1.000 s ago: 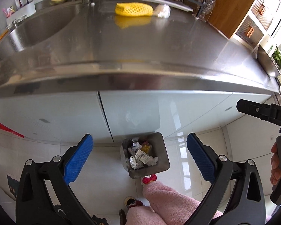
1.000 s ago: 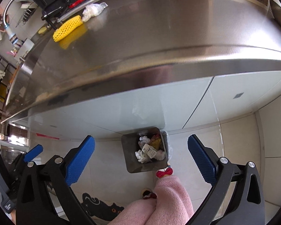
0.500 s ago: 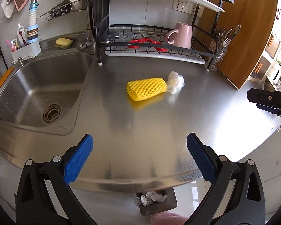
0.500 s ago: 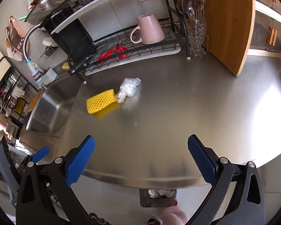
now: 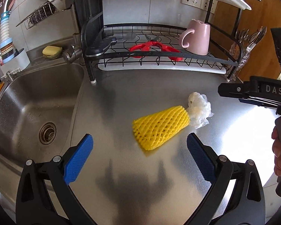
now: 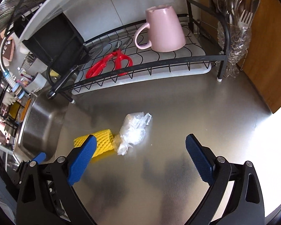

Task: Collect trash
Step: 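Grasp the yellow foam net with the left gripper while the right grasps the clear bag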

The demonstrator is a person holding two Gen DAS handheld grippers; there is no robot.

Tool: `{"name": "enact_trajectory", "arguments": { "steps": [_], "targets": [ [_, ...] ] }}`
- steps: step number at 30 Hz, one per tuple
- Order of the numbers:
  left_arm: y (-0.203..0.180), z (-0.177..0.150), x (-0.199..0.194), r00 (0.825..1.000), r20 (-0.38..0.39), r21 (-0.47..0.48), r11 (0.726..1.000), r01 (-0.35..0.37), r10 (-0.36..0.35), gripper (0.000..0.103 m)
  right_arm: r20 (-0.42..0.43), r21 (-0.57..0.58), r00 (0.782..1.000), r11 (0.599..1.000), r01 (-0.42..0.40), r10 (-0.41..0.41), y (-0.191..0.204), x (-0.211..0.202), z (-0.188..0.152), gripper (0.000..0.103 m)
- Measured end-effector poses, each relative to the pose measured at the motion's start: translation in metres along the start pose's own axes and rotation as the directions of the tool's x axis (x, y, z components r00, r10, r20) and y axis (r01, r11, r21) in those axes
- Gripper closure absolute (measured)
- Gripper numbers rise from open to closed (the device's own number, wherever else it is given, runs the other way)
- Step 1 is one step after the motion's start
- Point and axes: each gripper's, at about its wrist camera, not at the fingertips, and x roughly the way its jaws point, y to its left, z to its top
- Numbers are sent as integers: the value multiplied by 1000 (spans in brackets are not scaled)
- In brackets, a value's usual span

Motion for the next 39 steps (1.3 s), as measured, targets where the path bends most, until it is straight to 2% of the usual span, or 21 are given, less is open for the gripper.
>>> {"name": "enact_trajectory", "arguments": {
  "steps": [2, 6, 10, 12, 14, 16, 17, 18, 20, 22, 24, 25, 26, 27, 29, 39],
  "targets": [
    [-1, 5, 11, 1000, -11, 4, 1000, 3, -3, 8, -23, 9, 1000, 1000, -1, 2, 1, 16, 6, 17],
    [-3, 9, 31, 999, -39, 12, 1000, 26, -25, 8, -68, 6, 998, 1000, -9, 10, 3, 42, 12, 34],
    [-6, 8, 47, 997, -69, 21, 999, 38, -37, 8, -101, -21, 995, 1000, -7, 5, 7, 58, 10, 37],
    [-7, 6, 53, 996, -88, 22, 999, 35, -33, 9, -119, -27, 993, 1000, -9, 6, 7, 65, 8, 47],
    [-8, 5, 57, 995, -92, 27, 999, 43, -40, 11, -139, -23, 990, 999, -22, 19, 6, 71, 6, 51],
    [-9, 4, 60, 993, -103, 32, 998, 59, -55, 25, -149, -29, 989, 999, -28, 23, 5, 75, 4, 57],
    [-11, 4, 61, 992, -107, 33, 997, 77, -73, 35, -144, -39, 989, 999, -29, 23, 5, 75, 4, 64],
    [-12, 4, 62, 990, -106, 34, 995, 93, -89, 40, -148, -47, 989, 998, -32, 25, 6, 76, 4, 71],
    [-15, 4, 60, 991, -102, 47, 994, 95, -90, 49, -149, -64, 988, 997, -33, 23, 9, 76, 2, 76],
    [-16, 5, 60, 990, -106, 45, 994, 103, -98, 55, -144, -82, 989, 996, -30, 17, 11, 75, 1, 79],
    [-13, 6, 59, 990, -107, 38, 994, 101, -96, 72, -141, -80, 990, 996, -30, 18, 11, 73, -1, 82],
    [-11, 6, 57, 990, -103, 35, 994, 99, -95, 91, -141, -77, 990, 997, -30, 19, 10, 72, -1, 83],
    [-9, 6, 56, 989, -105, 28, 994, 105, -101, 101, -139, -75, 990, 997, -29, 19, 10, 70, -1, 84],
    [-8, 6, 54, 986, -116, 14, 992, 123, -121, 101, -134, -74, 991, 997, -28, 17, 10, 67, -2, 84],
    [-9, 3, 53, 986, -126, 14, 994, 111, -108, 101, -122, -68, 992, 997, -22, 14, 10, 62, -4, 84],
    [-22, -20, 2, 989, -64, 51, 989, 138, -134, 101, -51, -17, 999, 1000, 11, -12, 0, 13, -27, 84]
  ]
}}
